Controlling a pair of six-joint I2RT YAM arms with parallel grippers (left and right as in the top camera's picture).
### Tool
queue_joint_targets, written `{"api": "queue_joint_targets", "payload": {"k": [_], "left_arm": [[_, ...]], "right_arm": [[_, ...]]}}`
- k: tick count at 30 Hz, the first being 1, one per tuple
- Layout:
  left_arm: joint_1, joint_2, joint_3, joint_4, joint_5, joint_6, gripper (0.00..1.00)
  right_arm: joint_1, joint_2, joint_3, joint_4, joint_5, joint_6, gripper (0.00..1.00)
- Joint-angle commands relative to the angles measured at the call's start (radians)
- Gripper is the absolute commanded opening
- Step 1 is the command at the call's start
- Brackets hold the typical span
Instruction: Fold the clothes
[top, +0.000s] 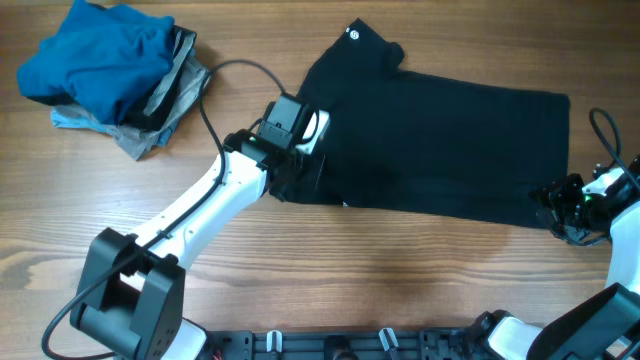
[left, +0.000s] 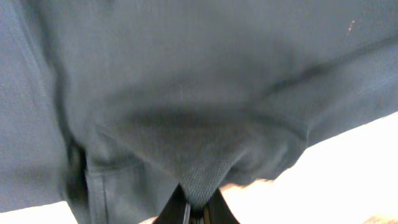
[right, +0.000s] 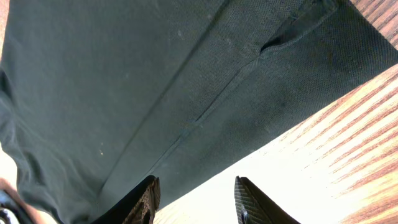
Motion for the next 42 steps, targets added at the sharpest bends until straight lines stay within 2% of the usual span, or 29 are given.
{"api": "queue_joint_targets", "payload": {"k": [1, 7, 8, 10, 11, 12, 13, 16, 20, 23, 27, 29, 32, 35, 39, 42], "left_arm": [[0.003, -0.003, 0.010, 0.081, -0.037, 0.015, 0.04], [0.003, 0.042, 0.010, 0.186, -0.061, 0.016, 0.08], [0.003, 0.058, 0.010, 0.208, -0.073, 0.016, 0.15], [0.003, 0.098, 0.010, 0.246, -0.074, 0.016, 0.64], [0.003, 0.108, 0.010, 0.248, -0.074, 0.015, 0.72], [0.003, 0.113, 0.010, 0.243, -0.074, 0.016, 0.74], [0.003, 0.113, 0.011, 0.230, -0.074, 0.016, 0.73], [0.002, 0.083, 0.032, 0.138, -0.046, 0.016, 0.56], [-0.003, 0.063, 0.035, -0.001, 0.144, 0.019, 0.55], [-0.024, 0.087, 0.029, -0.072, 0.171, 0.019, 0.55], [-0.043, 0.133, 0.008, -0.068, 0.175, 0.019, 0.31], [-0.051, 0.167, 0.008, -0.045, 0.214, 0.019, 0.31], [-0.070, 0.222, 0.008, 0.012, 0.261, 0.019, 0.41], [-0.070, 0.225, 0.008, 0.023, 0.263, 0.018, 0.44], [-0.071, 0.225, 0.008, 0.029, 0.280, 0.018, 0.21], [-0.070, 0.225, 0.008, 0.061, 0.279, 0.018, 0.18]], "right_arm": [[0.008, -0.009, 0.011, 0.013, -0.016, -0.019, 0.43], [0.008, -0.009, 0.011, 0.017, -0.016, -0.017, 0.43], [0.008, -0.009, 0.011, 0.019, -0.016, -0.017, 0.43], [0.008, -0.009, 0.011, 0.019, -0.016, -0.017, 0.43], [0.008, -0.009, 0.011, 0.019, -0.016, -0.018, 0.43], [0.008, -0.009, 0.011, 0.018, -0.016, -0.018, 0.43], [0.008, -0.009, 0.011, 0.016, -0.016, -0.018, 0.43], [0.008, -0.009, 0.011, 0.016, -0.016, -0.017, 0.43], [0.008, -0.009, 0.011, 0.016, -0.016, -0.018, 0.43], [0.008, -0.009, 0.011, 0.017, -0.016, -0.017, 0.44], [0.008, -0.009, 0.011, 0.017, -0.016, -0.018, 0.44], [0.008, -0.009, 0.011, 0.017, -0.016, -0.018, 0.44], [0.008, -0.009, 0.011, 0.016, -0.016, -0.018, 0.44], [0.008, -0.009, 0.011, 0.017, -0.016, -0.018, 0.44], [0.008, -0.009, 0.011, 0.017, -0.016, -0.017, 0.44], [0.008, -0.009, 0.010, 0.016, -0.016, -0.018, 0.44]]}}
